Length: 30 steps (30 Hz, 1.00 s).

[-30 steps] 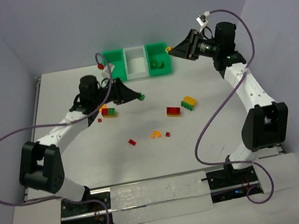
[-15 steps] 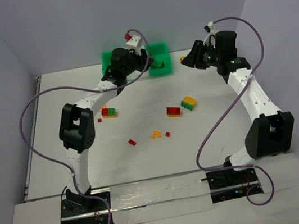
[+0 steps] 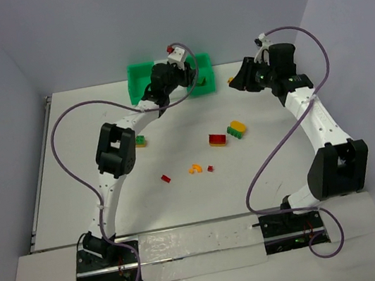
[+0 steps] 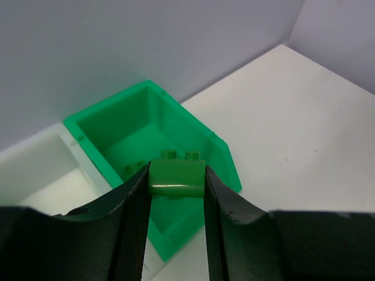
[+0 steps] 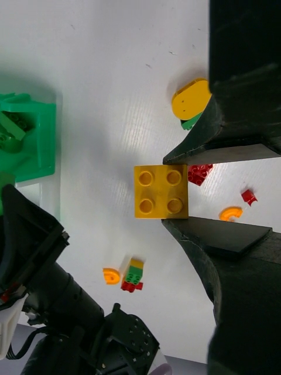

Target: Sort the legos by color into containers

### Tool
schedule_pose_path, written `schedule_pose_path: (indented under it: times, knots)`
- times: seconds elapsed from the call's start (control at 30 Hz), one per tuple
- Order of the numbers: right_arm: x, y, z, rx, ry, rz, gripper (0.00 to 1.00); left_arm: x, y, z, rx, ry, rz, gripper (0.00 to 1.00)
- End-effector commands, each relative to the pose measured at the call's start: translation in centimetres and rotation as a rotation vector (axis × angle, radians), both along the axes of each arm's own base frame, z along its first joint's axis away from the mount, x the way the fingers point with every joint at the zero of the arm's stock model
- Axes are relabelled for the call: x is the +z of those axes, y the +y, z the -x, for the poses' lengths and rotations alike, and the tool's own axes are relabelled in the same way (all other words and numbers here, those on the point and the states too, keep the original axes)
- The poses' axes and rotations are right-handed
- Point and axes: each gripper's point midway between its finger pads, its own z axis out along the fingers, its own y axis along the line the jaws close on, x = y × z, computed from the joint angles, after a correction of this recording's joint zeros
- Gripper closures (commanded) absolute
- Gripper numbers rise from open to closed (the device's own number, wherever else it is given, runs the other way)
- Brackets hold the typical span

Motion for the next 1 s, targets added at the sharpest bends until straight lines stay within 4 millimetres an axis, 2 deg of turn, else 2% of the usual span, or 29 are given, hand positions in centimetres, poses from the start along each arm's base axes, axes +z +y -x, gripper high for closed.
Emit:
schedule_pose_path:
  times: [0.0, 0.03, 0.1, 0.17, 0.23, 0.3, 0.33, 0.4, 0.47, 0.5, 0.57, 0.6, 0.63, 0.67, 0.73, 0.8, 0.87, 0.97]
  knots:
    - [0.9, -0.3, -0.1, 0.006, -0.038, 0.016, 1.00, 6.3, -0.4, -1.8, 0.041, -0.217, 0.058, 0.48]
    - [0.8, -0.3, -0.2, 0.006, -0.035, 0.016, 1.00, 6.2, -0.3, -2.2, 0.057, -0.220, 0.058, 0.40]
    - [0.6, -0.3, -0.3, 0.006, -0.032, 0.017, 1.00, 7.5, 0.1, -2.9, 0.086, -0.279, 0.037, 0.26]
    - [0.5, -0.3, -0.5, 0.006, -0.030, 0.019, 1.00, 8.0, 0.4, -3.3, 0.094, -0.294, 0.031, 0.20]
    - [0.3, -0.2, -0.9, 0.000, -0.033, 0.028, 1.00, 9.5, 0.8, -3.2, 0.085, -0.319, 0.044, 0.03]
    - [0.3, -0.1, -1.2, -0.001, -0.034, 0.035, 1.00, 10.8, 1.3, -3.0, 0.092, -0.336, 0.046, 0.01]
    - [0.4, 0.3, -1.4, 0.009, -0.041, 0.048, 1.00, 12.6, 2.1, -2.9, 0.116, -0.342, 0.058, 0.01]
    - [1.0, 1.3, -2.0, 0.024, -0.063, 0.071, 1.00, 14.8, 4.5, -3.1, 0.148, -0.329, 0.085, 0.01]
    - [0.8, 3.7, -2.7, 0.064, -0.075, 0.109, 1.00, 18.8, 7.6, -1.7, 0.168, -0.268, 0.156, 0.01]
    - [1.4, 4.0, -3.2, 0.061, -0.098, 0.129, 1.00, 19.7, 9.2, -1.1, 0.184, -0.247, 0.160, 0.01]
    - [1.5, 5.8, -4.3, 0.078, -0.122, 0.167, 1.00, 18.1, 12.4, -0.6, 0.228, -0.172, 0.132, 0.01]
    - [1.6, 6.8, -4.6, 0.098, -0.129, 0.169, 1.00, 20.9, 13.8, 0.2, 0.241, -0.209, 0.151, 0.01]
    - [1.2, 8.4, -5.4, 0.115, -0.138, 0.177, 1.00, 20.7, 16.0, 1.6, 0.261, -0.170, 0.118, 0.01]
    - [0.3, 9.1, -5.8, 0.120, -0.131, 0.182, 1.00, 20.5, 16.6, 2.8, 0.266, -0.138, 0.098, 0.01]
    - [0.4, 10.3, -7.8, 0.080, -0.162, 0.198, 1.00, 18.9, 20.7, 5.2, 0.307, -0.016, 0.076, 0.01]
    - [-0.9, 11.9, -9.7, 0.071, -0.159, 0.208, 1.00, 18.1, 24.7, 6.5, 0.345, 0.052, 0.075, 0.01]
    - [-1.7, 13.2, -11.7, 0.050, -0.184, 0.238, 1.00, 17.0, 27.3, 9.8, 0.317, 0.151, 0.068, 0.01]
    - [-1.6, 14.7, -14.4, 0.035, -0.252, 0.276, 1.00, 14.8, 28.5, 13.4, 0.261, 0.258, 0.032, 0.01]
